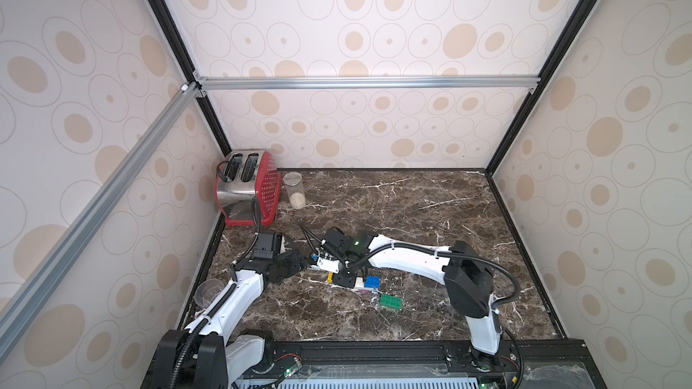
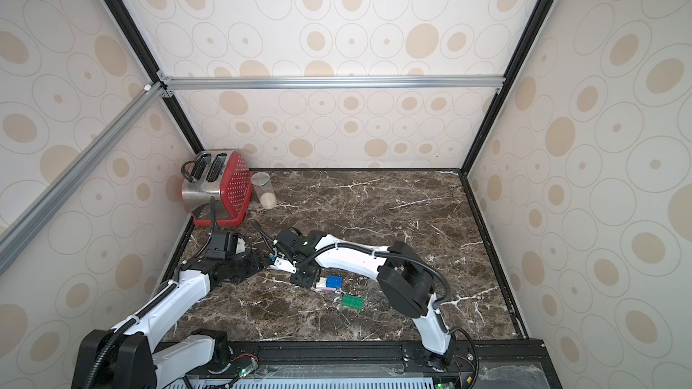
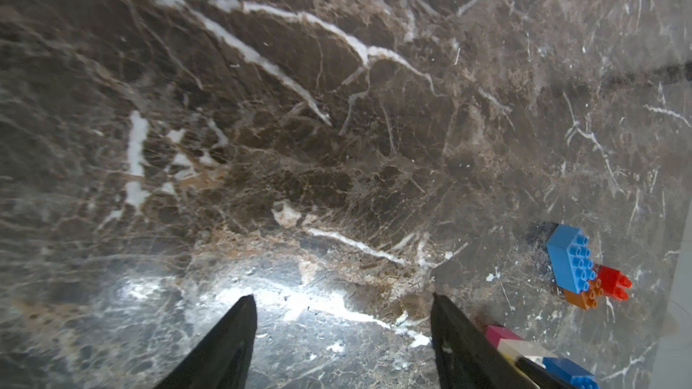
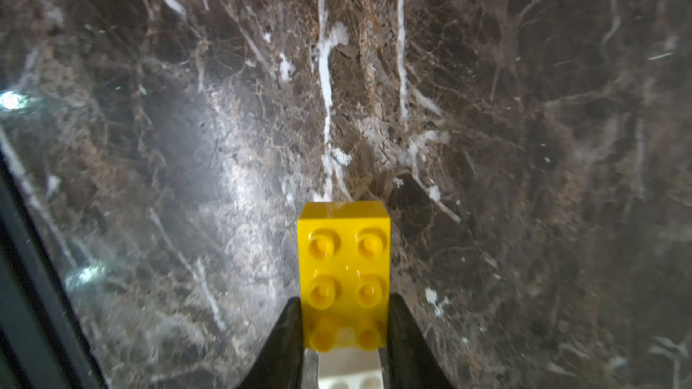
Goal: Assemble a heart with lego
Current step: Pick up the lego brick from the center of the board, then assemble the lego brick with the lego brick.
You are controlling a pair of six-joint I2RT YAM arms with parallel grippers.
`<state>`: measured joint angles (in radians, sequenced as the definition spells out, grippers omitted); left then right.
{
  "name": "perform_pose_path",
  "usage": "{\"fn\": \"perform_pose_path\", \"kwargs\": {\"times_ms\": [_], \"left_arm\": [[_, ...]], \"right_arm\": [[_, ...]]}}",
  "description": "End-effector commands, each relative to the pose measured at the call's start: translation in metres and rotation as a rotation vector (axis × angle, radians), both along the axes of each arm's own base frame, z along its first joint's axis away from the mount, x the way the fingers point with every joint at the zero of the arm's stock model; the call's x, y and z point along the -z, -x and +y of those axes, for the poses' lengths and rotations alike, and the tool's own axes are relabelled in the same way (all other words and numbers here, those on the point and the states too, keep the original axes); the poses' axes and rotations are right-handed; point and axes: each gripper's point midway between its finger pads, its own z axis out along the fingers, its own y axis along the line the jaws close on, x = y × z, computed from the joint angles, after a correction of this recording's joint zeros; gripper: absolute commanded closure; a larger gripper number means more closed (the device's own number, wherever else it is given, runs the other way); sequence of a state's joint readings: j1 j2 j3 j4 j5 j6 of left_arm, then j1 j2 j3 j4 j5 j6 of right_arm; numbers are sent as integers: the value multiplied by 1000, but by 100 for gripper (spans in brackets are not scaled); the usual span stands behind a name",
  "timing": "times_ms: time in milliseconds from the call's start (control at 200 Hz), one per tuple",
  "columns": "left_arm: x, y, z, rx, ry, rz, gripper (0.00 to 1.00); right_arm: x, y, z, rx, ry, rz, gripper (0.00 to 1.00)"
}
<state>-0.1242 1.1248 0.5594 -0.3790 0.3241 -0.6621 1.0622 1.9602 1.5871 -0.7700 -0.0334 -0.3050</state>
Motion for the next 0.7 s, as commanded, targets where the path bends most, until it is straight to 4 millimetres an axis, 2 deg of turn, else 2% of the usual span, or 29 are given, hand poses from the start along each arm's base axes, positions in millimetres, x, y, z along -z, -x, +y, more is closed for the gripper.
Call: {"fn": "perform_pose_path", "kwargs": {"times_ms": [0,120,260,446,696], "left_arm": [[-12,-9,-18,53,36,-35,27],[-10,-9,-35,78,73,-40,27],[-11,-11,-56,126,155,-52,26],[-15,-10,-62,156,177,-57,26],[-7,-4,-70,186,184,-30,25]], "right_arm": [[-20,6,-18,-42,-7,-11,75],[-30,12,-29,-47,-27,-15,75],[-21,16,-38,-48,-13,-2,75],[-2,17,-38,-65,8,15,76],[6,19,-45,-82,17,20,76]]}}
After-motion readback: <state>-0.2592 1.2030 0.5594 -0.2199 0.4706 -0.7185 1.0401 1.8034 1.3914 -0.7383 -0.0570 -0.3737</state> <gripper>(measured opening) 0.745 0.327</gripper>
